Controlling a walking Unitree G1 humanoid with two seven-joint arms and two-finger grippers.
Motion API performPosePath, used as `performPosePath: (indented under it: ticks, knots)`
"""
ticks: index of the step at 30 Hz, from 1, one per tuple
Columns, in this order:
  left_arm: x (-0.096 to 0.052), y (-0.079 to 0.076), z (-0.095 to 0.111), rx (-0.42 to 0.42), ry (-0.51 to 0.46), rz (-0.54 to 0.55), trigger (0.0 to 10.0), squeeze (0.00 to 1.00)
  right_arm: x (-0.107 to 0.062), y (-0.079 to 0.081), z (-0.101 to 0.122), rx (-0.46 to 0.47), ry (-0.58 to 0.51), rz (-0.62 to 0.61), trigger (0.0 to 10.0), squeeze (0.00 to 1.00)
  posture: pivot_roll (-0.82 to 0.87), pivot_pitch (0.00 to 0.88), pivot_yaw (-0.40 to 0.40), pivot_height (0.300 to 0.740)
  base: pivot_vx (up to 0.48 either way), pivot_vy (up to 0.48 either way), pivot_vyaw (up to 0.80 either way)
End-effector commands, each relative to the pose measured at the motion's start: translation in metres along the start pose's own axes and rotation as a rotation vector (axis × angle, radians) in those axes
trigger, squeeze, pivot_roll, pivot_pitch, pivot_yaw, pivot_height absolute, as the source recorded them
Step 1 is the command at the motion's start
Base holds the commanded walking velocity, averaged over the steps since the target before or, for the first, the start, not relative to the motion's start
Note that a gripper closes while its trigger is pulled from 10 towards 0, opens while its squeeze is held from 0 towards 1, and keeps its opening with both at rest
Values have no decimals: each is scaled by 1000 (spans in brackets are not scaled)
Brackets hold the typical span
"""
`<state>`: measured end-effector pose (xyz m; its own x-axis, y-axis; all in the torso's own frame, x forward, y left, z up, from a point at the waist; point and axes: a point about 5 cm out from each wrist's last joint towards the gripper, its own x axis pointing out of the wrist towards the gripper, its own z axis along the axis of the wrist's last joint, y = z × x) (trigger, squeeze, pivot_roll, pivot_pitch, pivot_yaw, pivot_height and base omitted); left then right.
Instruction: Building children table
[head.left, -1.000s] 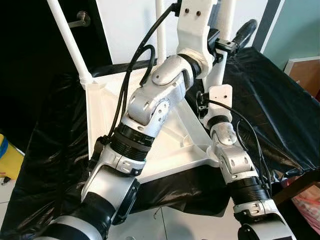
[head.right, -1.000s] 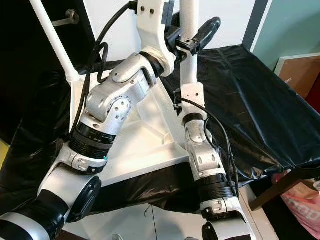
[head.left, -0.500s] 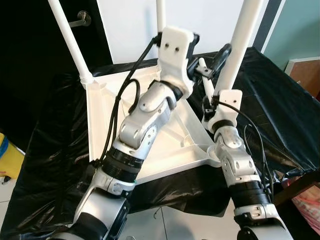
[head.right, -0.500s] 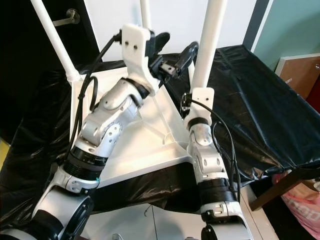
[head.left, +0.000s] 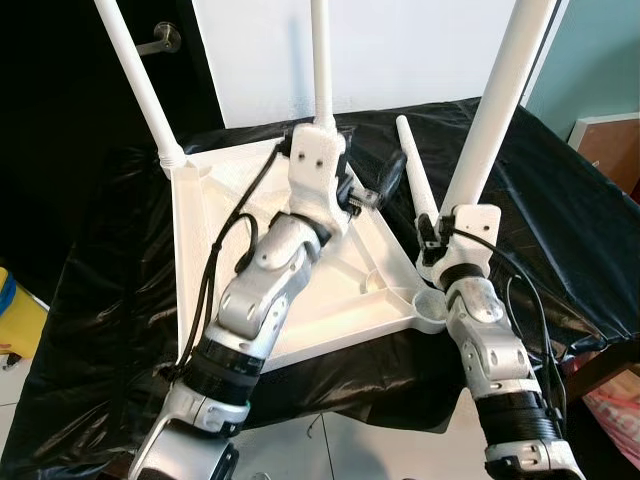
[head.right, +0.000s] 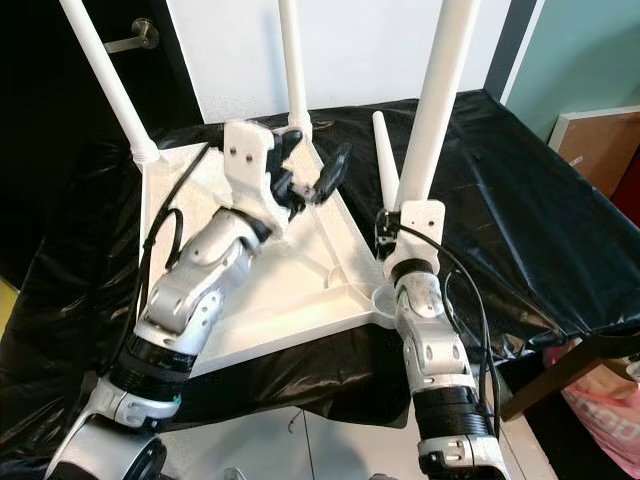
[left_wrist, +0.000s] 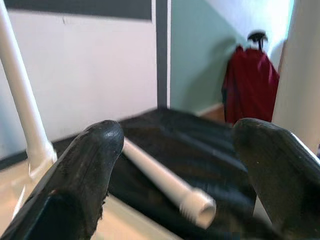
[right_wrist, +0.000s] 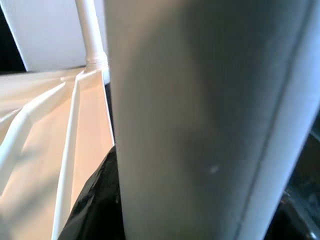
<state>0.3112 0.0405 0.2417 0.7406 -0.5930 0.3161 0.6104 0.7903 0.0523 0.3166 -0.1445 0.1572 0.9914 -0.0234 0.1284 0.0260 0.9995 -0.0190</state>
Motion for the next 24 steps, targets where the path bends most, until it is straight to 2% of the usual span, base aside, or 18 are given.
performPosePath:
  ticks: [1, 8, 12, 18, 24]
  knots:
    - [-3, -3, -2, 33, 3, -54, 10000, 0, -3, 3, 3, 7, -16, 15, 10000, 0, -168, 13, 12, 740, 0, 0, 0]
    - [-3, -3, -2, 33, 3, -54, 10000, 0, -3, 3, 3, 7, -16, 15, 10000, 0, -168, 13, 12, 740, 0, 0, 0]
    - [-36, -5, -36, 120, 126, -63, 10000, 0, -23, 5, -5, -6, 10, 47, 10000, 0, -179, 25, 17, 740, 0, 0, 0]
    - [-51, -16, -49, 144, 190, -127, 10000, 0, -36, 2, -13, -31, 40, 70, 10000, 0, -180, 33, 18, 740, 0, 0, 0]
    - [-56, -19, -53, 150, 212, -156, 10000, 0, -40, 2, -15, -41, 48, 82, 10000, 0, -179, 36, 21, 740, 0, 0, 0]
